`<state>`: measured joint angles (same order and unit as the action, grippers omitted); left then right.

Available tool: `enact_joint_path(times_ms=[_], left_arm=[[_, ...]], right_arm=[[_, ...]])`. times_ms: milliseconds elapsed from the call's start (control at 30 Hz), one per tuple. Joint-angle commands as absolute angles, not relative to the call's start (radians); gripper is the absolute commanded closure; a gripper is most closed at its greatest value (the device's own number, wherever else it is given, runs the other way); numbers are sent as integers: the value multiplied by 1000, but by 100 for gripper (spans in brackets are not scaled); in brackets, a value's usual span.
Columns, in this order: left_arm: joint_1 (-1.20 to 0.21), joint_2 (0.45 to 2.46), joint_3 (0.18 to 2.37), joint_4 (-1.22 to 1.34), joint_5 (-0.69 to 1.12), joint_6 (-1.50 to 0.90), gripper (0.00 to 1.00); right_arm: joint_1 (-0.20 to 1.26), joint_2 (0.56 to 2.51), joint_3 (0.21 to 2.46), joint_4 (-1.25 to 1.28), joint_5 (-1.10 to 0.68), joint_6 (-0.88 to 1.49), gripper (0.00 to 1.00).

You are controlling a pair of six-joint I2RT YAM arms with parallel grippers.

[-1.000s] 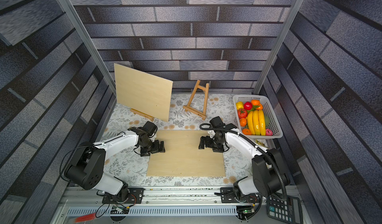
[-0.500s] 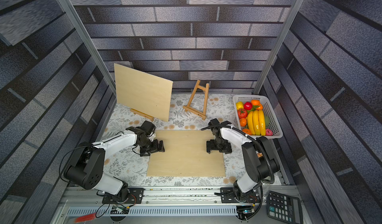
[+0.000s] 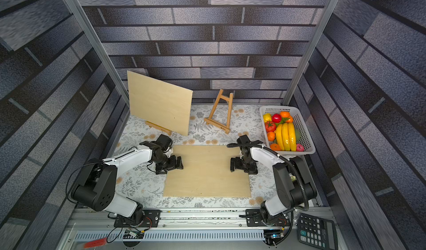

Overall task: Assemble the easel
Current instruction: Pick up the drawing board from the center of the board.

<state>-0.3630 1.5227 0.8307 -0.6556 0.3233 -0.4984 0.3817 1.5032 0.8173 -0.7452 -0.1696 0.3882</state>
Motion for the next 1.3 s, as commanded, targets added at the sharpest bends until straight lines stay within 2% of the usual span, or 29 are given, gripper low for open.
enact_joint_path(times_ms=[0,333,700,1000,1267], left_arm=[[-370,1597,815,-609,414,-473,0],[-318,1608,813,-585,498,-430,0],[-180,1607,804,-601,618,-340,0],[-40,1633,805,-619,822,-257,0],[34,1644,776,-522,992,-330,0]], right_arm=[[407,1433,808,-610,-521,410,0],[403,1268,841,-544,-741,533,0],[403,1108,833,-466,-830,696,0],[403,1021,823,-378,-882,822,0],[402,999,791,-254,-929,912,0]])
